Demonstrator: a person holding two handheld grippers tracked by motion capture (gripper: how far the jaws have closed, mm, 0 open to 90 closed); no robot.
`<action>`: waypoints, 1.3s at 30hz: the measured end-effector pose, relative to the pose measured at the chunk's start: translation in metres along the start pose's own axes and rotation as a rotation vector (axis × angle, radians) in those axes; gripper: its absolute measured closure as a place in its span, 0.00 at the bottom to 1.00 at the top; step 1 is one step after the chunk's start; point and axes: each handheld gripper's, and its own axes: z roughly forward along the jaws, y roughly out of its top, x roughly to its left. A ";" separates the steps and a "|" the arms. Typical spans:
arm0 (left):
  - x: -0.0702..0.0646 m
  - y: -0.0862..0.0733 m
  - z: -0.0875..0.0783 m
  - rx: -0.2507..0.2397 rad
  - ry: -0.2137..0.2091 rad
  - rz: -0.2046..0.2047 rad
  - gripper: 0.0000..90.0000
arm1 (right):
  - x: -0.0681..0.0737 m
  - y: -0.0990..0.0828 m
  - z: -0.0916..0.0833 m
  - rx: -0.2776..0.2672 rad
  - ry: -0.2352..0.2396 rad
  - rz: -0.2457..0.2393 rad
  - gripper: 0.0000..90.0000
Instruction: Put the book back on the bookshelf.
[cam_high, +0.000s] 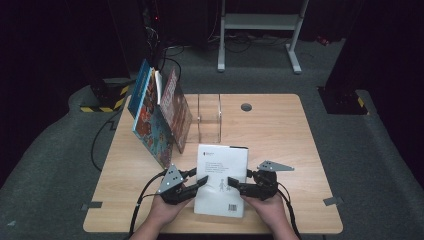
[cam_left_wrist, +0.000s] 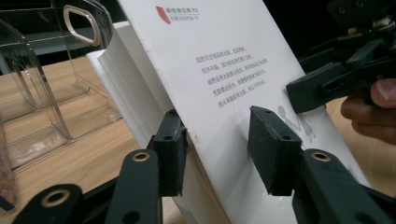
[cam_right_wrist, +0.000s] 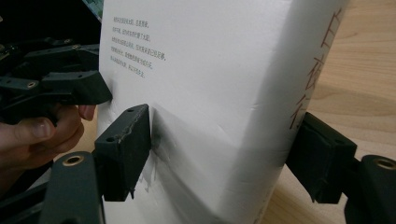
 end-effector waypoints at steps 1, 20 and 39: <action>0.000 0.001 0.000 -0.003 0.002 -0.001 0.65 | 0.000 0.001 -0.001 -0.007 -0.001 -0.006 0.31; 0.013 0.012 0.008 -0.077 0.035 -0.029 0.70 | 0.007 0.017 -0.001 -0.091 -0.081 -0.106 0.38; 0.005 0.007 0.005 -0.097 0.056 0.002 0.72 | 0.016 0.015 -0.007 -0.145 -0.126 -0.208 0.37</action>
